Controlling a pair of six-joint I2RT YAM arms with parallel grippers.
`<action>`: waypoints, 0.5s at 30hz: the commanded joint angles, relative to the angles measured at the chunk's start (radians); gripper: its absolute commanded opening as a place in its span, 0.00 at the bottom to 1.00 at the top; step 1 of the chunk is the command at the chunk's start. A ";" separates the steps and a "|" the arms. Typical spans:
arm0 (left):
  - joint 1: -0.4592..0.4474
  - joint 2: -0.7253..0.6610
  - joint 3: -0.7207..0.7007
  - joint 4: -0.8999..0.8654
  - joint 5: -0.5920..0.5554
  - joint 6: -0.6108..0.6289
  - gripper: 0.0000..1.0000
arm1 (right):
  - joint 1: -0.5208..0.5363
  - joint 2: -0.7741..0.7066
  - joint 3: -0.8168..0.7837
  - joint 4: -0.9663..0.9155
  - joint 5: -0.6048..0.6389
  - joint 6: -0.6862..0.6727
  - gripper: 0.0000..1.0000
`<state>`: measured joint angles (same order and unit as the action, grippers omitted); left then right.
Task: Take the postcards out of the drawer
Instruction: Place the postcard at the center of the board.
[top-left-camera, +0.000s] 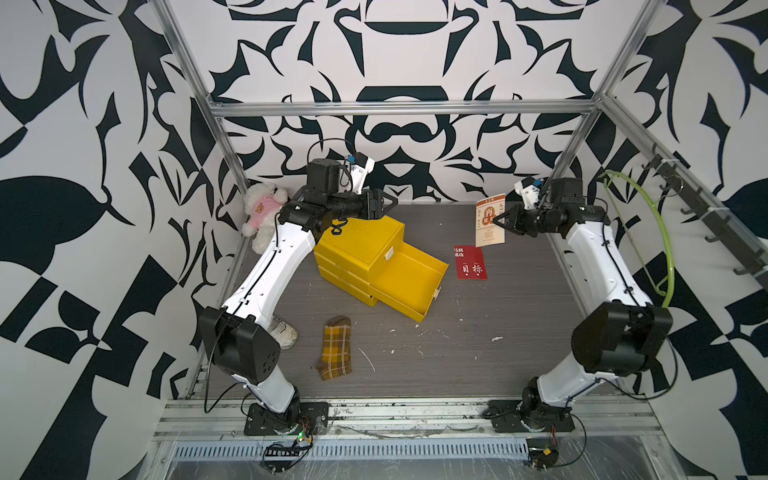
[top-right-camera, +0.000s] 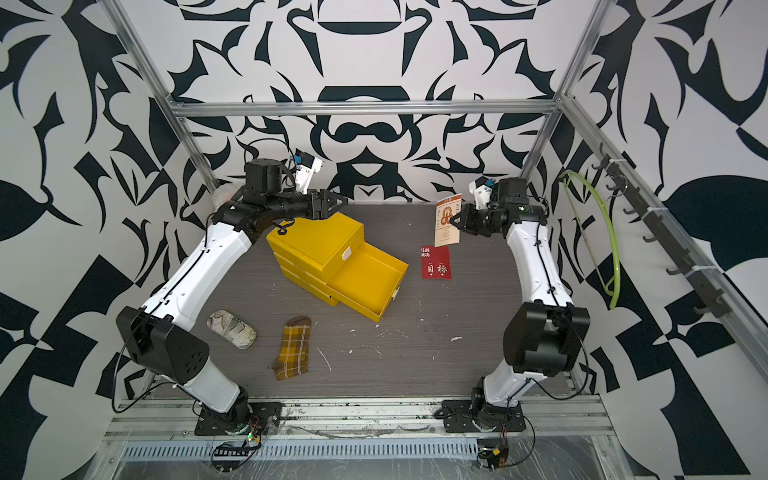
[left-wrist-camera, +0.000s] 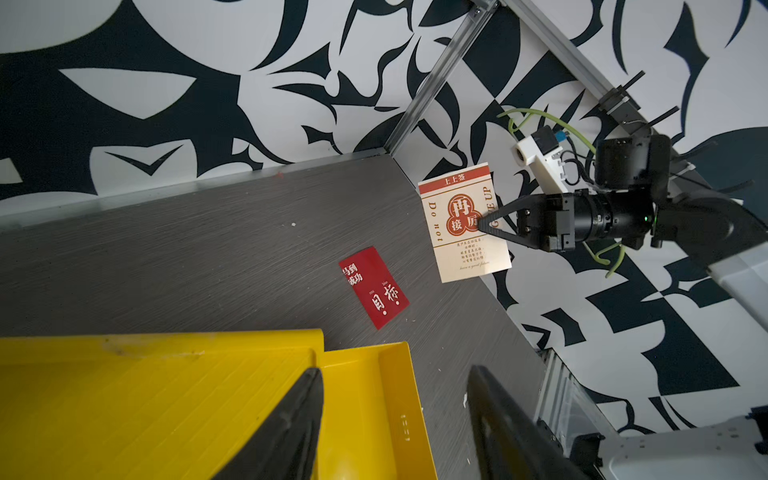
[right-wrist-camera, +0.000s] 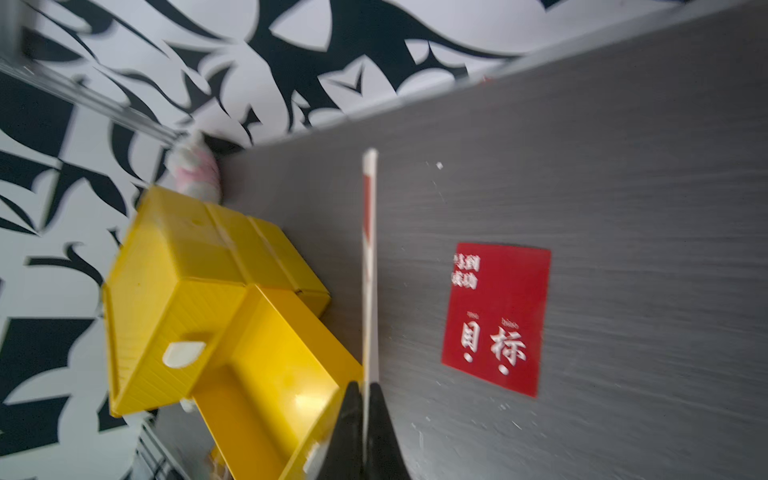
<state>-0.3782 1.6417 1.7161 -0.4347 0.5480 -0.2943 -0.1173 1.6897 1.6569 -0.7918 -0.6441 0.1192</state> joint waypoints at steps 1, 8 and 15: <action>-0.001 -0.013 -0.029 0.007 -0.030 0.027 0.61 | -0.004 0.111 0.104 -0.218 0.100 -0.171 0.00; 0.001 -0.023 -0.069 0.043 -0.025 0.014 0.61 | -0.057 0.292 0.234 -0.263 0.133 -0.192 0.00; 0.016 -0.017 -0.095 0.063 -0.025 -0.006 0.63 | -0.088 0.393 0.280 -0.274 0.159 -0.186 0.00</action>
<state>-0.3729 1.6417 1.6424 -0.4011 0.5198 -0.2920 -0.1970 2.0907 1.8889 -1.0286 -0.5079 -0.0532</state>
